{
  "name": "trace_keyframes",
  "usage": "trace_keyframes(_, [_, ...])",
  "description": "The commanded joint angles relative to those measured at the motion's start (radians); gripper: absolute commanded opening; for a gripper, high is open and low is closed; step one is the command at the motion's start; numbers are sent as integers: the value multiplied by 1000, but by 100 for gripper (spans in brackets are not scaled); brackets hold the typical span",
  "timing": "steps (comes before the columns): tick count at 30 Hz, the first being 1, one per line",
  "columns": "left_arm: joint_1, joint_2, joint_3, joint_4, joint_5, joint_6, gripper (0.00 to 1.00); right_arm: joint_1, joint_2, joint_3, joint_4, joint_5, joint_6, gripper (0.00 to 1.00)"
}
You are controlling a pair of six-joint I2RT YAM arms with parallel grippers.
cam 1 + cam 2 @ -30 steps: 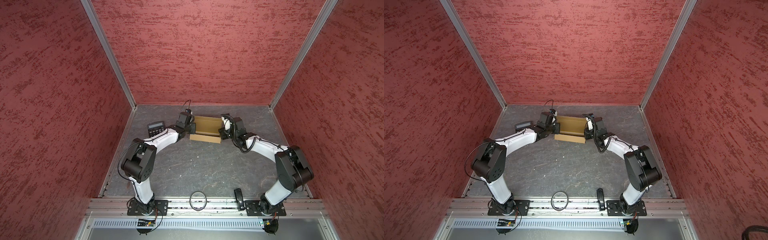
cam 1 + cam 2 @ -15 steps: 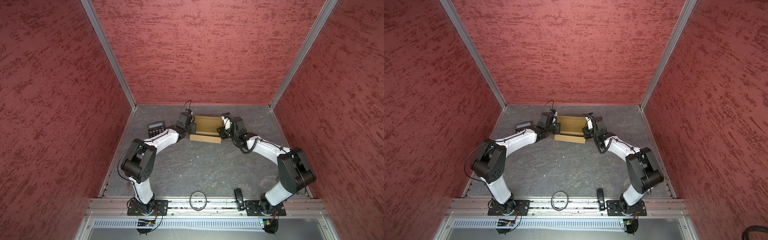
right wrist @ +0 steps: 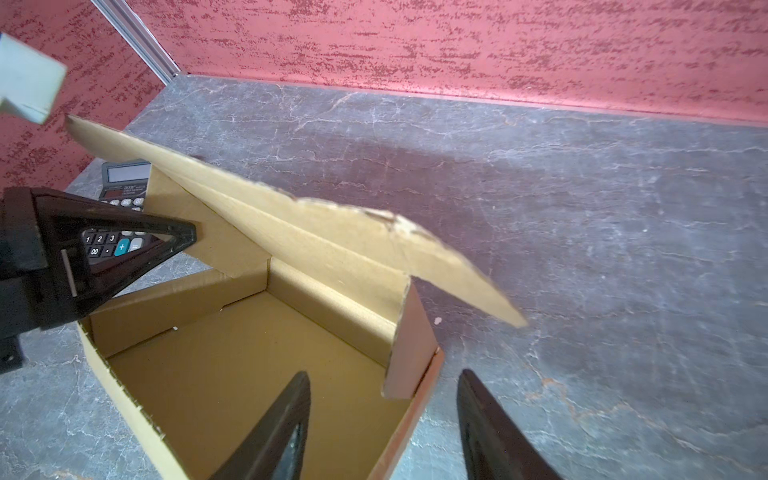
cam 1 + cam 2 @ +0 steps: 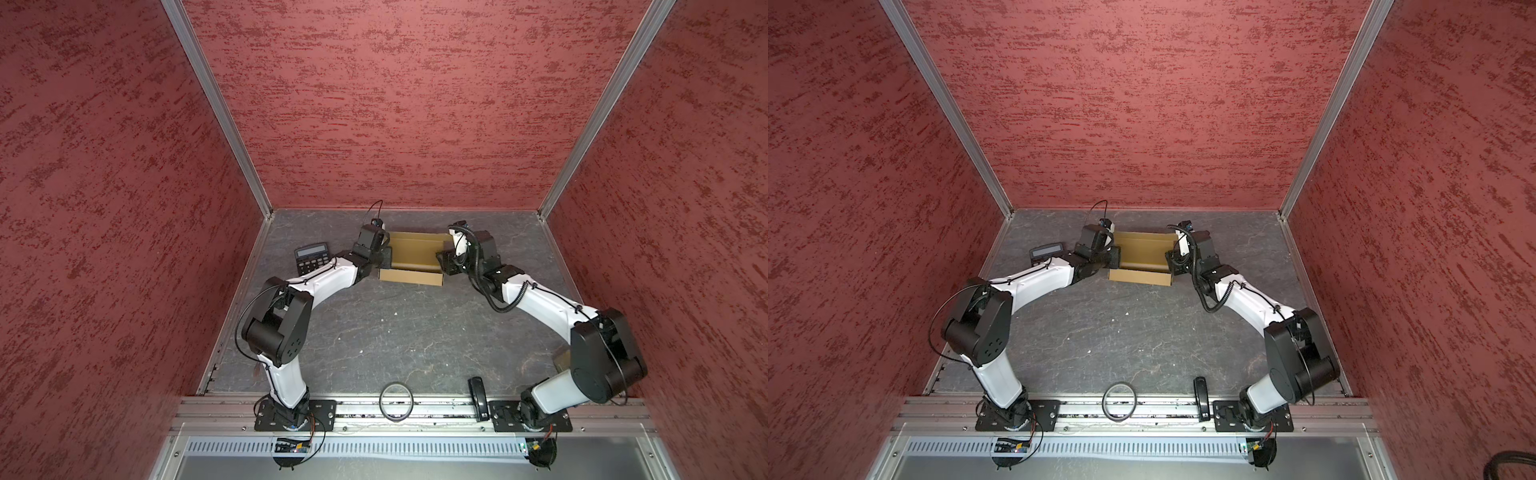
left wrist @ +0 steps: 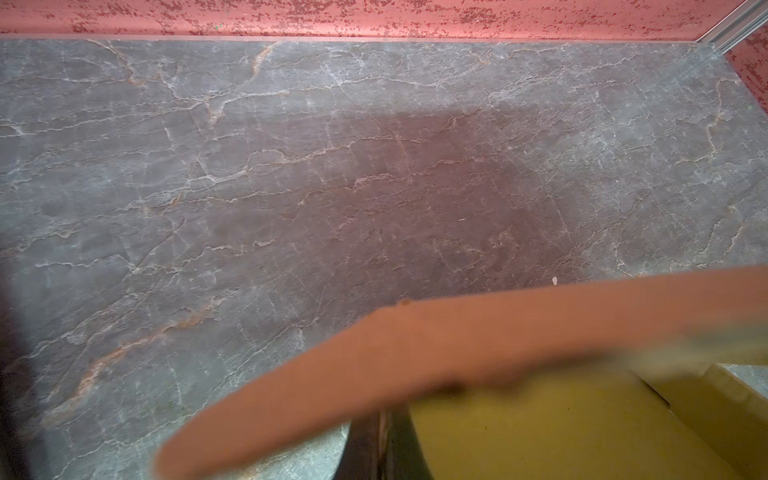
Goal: Fold the paper box
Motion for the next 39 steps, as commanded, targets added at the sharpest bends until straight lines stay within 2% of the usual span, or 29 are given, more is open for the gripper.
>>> trace_keyframes(1, [-5,-15,-11,6,-7,-5,0,5,-50,-1,-44,37,-12,60])
trace_keyframes(5, [-5,-17,-9,5,-9,-3,0,5,-110,31,-127,35,-52,66])
trace_keyframes(9, [-5,-20,-11,6,-11,-2,0,5,-127,113,-232,55,-81,68])
trace_keyframes(12, [-5,-22,-9,8,-12,-1,0,5,-125,181,-288,52,-84,68])
trace_keyframes(14, [-6,-23,-9,8,-13,-1,0,5,-106,249,-339,93,-48,68])
trace_keyframes(17, [-9,-28,-10,9,-22,2,0,6,-15,407,-487,137,77,66])
trace_keyframes(19, [-10,-29,-10,9,-28,2,0,6,25,497,-573,137,208,65])
trace_keyframes(22, [-13,-32,-15,15,-35,-2,0,7,33,545,-621,151,410,65])
trace_keyframes(31, [-28,-35,-14,26,-58,4,0,15,-101,422,-445,151,950,64])
trace_keyframes(35, [-29,-38,-20,33,-68,4,0,17,-88,424,-455,134,1132,63])
trace_keyframes(39, [-29,-39,-24,37,-73,4,0,17,-14,451,-430,70,1242,62])
